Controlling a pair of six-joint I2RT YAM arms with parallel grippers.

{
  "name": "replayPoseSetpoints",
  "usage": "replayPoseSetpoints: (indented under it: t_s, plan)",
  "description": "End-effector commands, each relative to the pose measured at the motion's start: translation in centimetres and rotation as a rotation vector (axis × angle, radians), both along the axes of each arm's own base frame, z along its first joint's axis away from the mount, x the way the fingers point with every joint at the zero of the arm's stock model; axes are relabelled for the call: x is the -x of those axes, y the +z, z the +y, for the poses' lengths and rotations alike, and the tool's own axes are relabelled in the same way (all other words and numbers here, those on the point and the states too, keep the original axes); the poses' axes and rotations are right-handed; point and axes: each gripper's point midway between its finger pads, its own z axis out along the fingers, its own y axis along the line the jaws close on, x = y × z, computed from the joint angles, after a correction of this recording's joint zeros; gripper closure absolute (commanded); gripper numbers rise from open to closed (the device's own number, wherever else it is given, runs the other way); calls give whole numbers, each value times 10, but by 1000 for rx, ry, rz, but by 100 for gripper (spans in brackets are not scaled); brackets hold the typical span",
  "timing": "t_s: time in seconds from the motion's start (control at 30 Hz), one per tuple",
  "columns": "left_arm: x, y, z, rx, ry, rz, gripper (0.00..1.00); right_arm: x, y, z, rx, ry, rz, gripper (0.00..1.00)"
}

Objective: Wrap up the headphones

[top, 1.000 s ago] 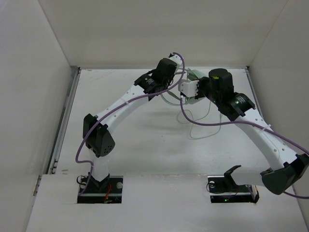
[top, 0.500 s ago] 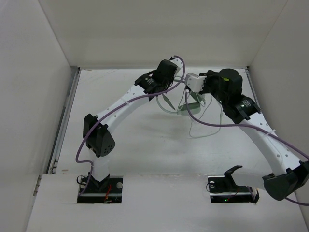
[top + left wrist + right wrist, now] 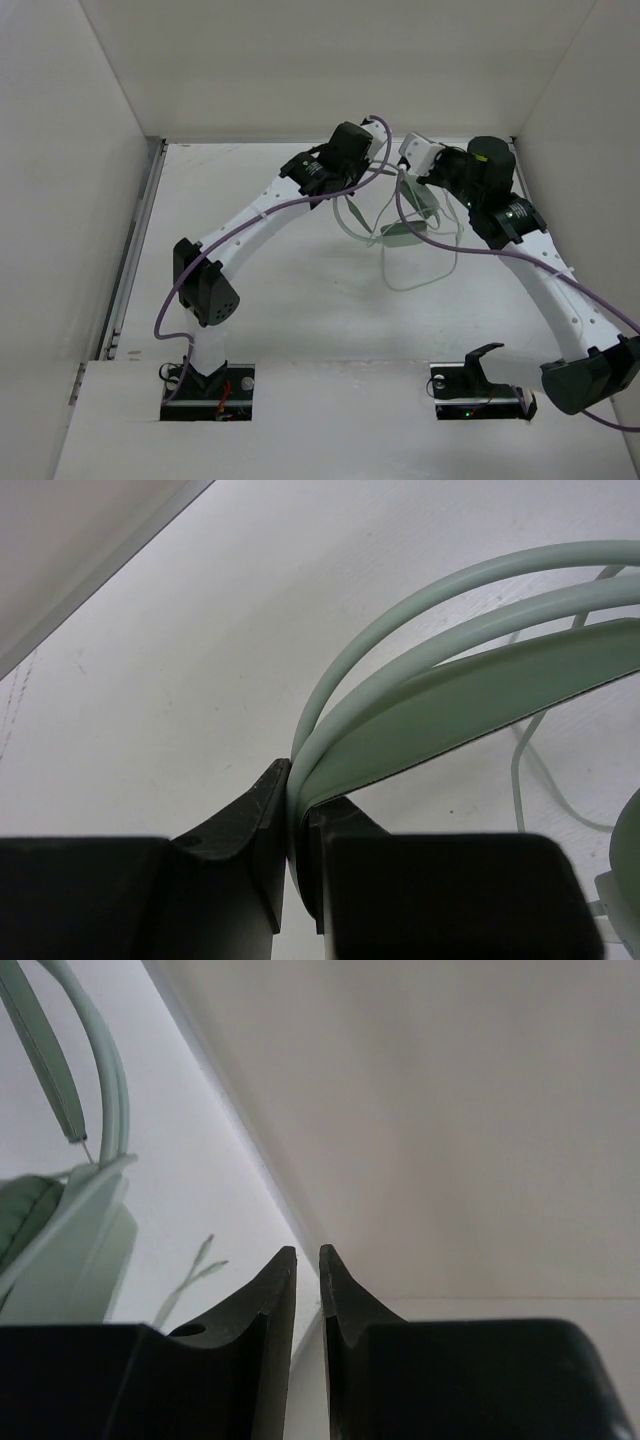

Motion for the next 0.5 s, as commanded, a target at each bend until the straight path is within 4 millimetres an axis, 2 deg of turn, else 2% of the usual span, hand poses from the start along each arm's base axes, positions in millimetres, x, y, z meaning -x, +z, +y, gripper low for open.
replayPoseSetpoints:
  t_s: [0.0, 0.1, 0.23, 0.33, 0.4, 0.47]
  plan:
    - [18, 92, -18, 227, -55, -129, 100, -7, 10, 6, -180, 12, 9, 79]
    - [25, 98, -18, 249, -75, -111, 100, -8, 11, 0, -224, -7, 20, 78]
    - [35, 95, -14, 303, -98, -20, 99, -5, 18, -16, -258, -28, 13, 76]
    - [31, 90, -4, 312, -75, 11, 100, 0, 37, -35, -319, -49, -15, 72]
    - [23, 87, 7, 321, -38, 23, 100, 12, 50, -45, -383, -34, -21, 66]
    - [17, 85, 14, 329, -12, 28, 100, 22, 52, -46, -415, -8, -6, 61]
